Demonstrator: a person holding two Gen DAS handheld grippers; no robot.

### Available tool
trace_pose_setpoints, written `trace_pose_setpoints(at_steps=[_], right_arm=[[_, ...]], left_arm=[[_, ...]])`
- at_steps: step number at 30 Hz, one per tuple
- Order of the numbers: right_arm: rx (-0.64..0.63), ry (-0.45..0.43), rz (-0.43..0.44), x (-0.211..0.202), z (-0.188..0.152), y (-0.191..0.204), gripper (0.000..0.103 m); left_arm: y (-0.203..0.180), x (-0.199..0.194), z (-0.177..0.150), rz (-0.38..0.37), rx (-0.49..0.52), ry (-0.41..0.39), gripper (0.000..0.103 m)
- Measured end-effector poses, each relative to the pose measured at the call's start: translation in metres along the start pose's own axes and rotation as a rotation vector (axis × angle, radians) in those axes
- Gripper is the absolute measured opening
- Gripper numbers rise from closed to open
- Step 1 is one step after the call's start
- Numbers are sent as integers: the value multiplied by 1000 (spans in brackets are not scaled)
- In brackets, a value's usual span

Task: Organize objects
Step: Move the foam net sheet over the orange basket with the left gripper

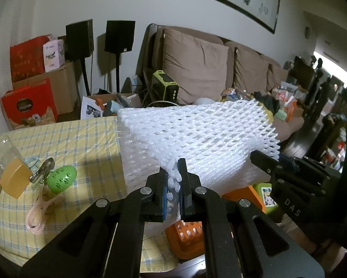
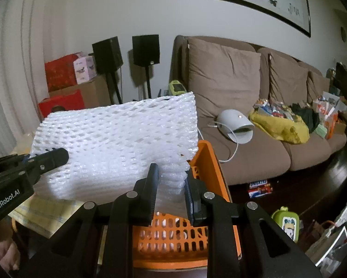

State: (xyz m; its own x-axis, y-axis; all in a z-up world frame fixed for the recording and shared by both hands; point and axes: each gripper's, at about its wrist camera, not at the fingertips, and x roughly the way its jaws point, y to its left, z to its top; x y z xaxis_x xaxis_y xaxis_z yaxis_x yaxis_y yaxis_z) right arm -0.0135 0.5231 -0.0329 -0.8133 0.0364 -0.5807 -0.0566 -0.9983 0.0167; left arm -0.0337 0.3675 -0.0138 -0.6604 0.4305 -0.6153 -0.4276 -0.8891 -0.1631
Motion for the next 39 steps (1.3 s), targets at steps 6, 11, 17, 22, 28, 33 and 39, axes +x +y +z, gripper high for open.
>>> trace_pose_setpoints(at_steps=[6, 11, 17, 22, 28, 33, 39], right_arm=[[-2, 24, -5, 6, -5, -3, 20], [-11, 57, -8, 17, -11, -2, 20], [-28, 72, -21, 24, -15, -1, 20], [-29, 72, -26, 24, -14, -2, 20], [-31, 66, -53, 24, -14, -3, 20], [-42, 65, -63, 24, -15, -1, 20], [-38, 61, -75, 25, -15, -2, 20]], left_arm=[[-1, 11, -5, 10, 5, 20, 7], [3, 19, -11, 12, 1, 40, 7], [6, 25, -17, 16, -3, 55, 7], [4, 27, -20, 14, 1, 61, 7], [0, 30, -12, 18, 3, 47, 7], [-2, 33, -8, 32, 7, 37, 7], [-7, 38, -14, 47, 28, 37, 7]])
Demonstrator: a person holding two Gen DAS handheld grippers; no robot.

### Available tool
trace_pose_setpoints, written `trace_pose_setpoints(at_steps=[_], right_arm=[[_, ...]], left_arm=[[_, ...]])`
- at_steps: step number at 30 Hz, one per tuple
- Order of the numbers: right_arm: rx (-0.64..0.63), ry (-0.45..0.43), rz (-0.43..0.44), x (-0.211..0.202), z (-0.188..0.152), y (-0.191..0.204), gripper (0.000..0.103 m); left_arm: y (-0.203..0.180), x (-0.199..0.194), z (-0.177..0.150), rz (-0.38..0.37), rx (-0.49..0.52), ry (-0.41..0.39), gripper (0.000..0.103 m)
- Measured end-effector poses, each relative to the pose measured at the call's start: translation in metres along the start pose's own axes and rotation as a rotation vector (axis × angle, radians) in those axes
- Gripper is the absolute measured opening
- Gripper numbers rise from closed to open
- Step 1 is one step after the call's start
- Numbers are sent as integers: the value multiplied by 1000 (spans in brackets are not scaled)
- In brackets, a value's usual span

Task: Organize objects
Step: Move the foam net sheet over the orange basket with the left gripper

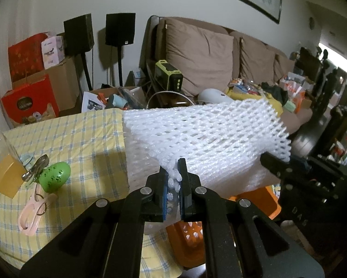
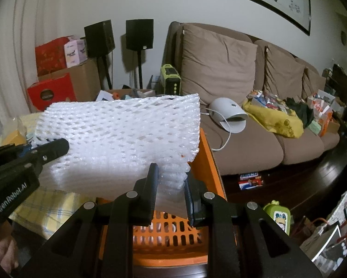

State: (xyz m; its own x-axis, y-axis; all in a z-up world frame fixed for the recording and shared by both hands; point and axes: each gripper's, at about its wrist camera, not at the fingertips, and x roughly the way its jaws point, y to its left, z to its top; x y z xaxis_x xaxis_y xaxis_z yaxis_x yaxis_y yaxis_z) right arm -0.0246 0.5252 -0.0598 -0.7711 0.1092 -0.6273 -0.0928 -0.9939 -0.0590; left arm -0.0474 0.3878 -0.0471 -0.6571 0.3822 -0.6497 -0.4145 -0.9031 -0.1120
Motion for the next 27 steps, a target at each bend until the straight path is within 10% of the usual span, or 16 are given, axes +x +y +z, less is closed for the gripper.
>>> trace_pose_setpoints(at_steps=[27], right_arm=[[-13, 11, -61, 4, -2, -9, 20]], left_arm=[[-19, 16, -12, 15, 4, 16, 7]])
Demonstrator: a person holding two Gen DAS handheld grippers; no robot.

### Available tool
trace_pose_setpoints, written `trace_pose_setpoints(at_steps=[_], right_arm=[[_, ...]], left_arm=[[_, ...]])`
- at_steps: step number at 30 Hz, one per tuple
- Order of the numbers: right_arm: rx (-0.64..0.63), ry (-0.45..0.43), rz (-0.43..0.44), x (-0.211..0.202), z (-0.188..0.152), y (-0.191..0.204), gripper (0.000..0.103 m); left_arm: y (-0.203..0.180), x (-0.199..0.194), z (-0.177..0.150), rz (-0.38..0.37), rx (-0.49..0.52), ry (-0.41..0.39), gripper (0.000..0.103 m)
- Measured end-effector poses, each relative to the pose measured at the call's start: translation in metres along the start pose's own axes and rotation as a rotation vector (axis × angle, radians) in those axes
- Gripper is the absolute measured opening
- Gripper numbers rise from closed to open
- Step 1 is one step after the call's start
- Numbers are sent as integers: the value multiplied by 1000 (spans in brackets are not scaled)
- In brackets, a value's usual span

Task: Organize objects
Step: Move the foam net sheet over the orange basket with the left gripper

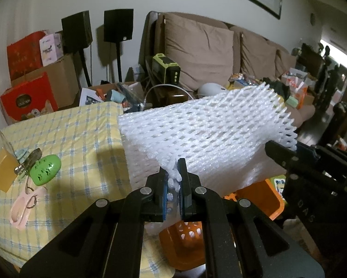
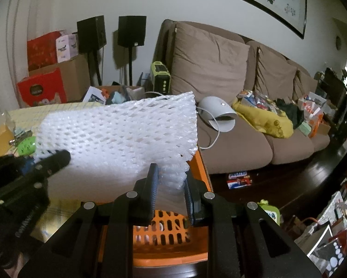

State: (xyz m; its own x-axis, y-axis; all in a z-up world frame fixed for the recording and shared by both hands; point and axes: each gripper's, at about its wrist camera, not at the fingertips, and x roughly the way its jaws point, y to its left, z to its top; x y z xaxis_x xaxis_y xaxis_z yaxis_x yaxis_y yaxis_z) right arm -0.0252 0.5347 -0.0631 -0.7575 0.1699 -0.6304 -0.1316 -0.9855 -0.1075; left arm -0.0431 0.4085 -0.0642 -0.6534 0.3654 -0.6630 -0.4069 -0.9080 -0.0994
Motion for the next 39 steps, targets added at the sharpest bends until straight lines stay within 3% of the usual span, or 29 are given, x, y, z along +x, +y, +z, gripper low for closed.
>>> trace_pose_setpoints(at_steps=[39], right_arm=[[11, 4, 18, 3, -1, -3, 20]], left_arm=[[-18, 8, -2, -21, -46, 24, 6]])
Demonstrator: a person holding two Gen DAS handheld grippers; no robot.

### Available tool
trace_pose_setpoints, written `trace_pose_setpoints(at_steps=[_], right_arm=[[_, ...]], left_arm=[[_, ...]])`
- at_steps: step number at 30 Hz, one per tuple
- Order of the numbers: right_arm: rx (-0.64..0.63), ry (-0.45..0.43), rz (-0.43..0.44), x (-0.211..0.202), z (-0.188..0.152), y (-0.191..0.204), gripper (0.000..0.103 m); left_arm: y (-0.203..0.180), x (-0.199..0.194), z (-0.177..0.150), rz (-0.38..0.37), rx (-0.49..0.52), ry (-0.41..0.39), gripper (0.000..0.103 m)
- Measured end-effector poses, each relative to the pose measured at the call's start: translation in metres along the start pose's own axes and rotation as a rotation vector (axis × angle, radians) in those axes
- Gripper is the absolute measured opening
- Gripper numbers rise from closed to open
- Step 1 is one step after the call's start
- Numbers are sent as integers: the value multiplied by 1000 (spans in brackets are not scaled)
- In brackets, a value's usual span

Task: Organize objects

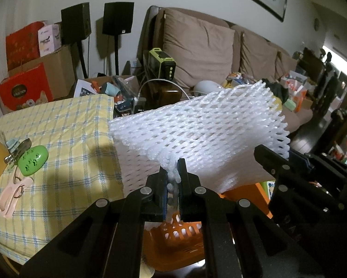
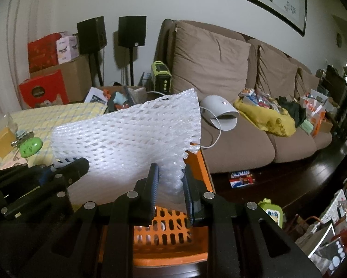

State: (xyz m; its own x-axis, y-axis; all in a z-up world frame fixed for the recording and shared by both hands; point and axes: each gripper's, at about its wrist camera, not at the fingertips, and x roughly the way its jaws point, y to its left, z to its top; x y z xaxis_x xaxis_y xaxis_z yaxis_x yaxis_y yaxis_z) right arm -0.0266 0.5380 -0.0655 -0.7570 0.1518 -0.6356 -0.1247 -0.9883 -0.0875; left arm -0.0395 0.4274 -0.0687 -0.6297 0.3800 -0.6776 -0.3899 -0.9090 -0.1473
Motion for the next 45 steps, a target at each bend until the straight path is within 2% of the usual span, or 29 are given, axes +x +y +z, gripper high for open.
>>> trace_pose_setpoints(at_steps=[17, 24, 38, 45], right_arm=[[-2, 20, 1, 5, -4, -5, 20], [53, 36, 26, 9, -6, -22, 20], [35, 64, 28, 19, -10, -16, 20], [35, 69, 22, 21, -11, -15, 20]], left_arm=[[1, 11, -6, -4, -26, 37, 6], [5, 18, -8, -10, -37, 54, 7], [14, 27, -13, -10, -73, 89, 7], [16, 33, -16, -39, -105, 126, 7]])
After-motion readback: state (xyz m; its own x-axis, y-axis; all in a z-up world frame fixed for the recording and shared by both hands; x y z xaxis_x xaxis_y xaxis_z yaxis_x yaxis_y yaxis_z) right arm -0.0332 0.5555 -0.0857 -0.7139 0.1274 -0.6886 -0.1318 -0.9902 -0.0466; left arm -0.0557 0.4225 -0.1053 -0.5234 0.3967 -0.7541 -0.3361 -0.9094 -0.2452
